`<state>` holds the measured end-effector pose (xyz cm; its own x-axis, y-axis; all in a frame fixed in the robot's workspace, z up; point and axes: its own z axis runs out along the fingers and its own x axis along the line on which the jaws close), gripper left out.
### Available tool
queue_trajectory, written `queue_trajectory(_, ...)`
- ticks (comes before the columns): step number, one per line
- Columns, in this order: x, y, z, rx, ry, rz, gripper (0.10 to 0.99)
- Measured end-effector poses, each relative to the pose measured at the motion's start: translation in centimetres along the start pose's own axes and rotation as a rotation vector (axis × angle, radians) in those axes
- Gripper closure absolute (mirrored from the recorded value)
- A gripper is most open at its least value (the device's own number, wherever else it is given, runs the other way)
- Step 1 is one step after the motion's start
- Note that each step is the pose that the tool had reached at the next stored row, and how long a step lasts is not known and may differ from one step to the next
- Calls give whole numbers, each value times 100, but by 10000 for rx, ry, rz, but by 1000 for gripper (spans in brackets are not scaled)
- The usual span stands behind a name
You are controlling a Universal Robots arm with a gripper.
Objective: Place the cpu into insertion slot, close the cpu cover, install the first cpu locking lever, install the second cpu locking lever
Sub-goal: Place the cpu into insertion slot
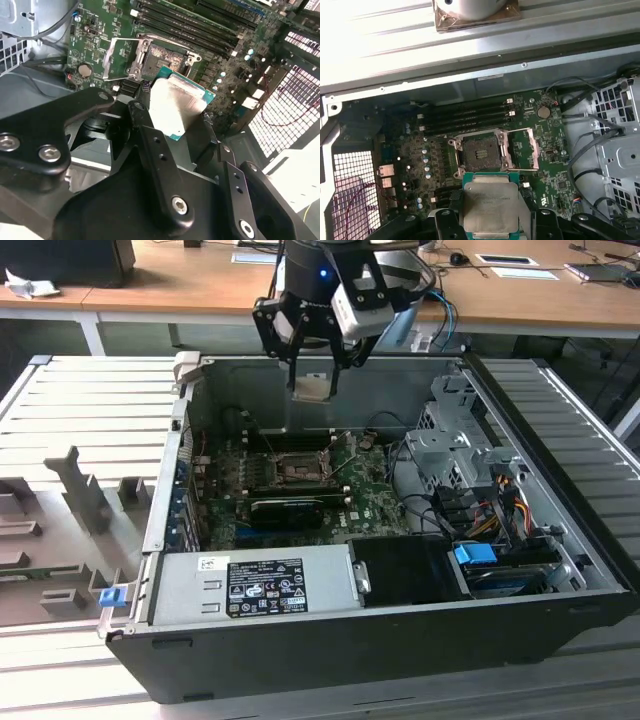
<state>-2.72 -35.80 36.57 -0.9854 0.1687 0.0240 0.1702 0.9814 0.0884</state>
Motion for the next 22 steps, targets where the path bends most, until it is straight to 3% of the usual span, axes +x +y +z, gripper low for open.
queue_trajectory(22,-2,-5,62,-8,-27,527,557)
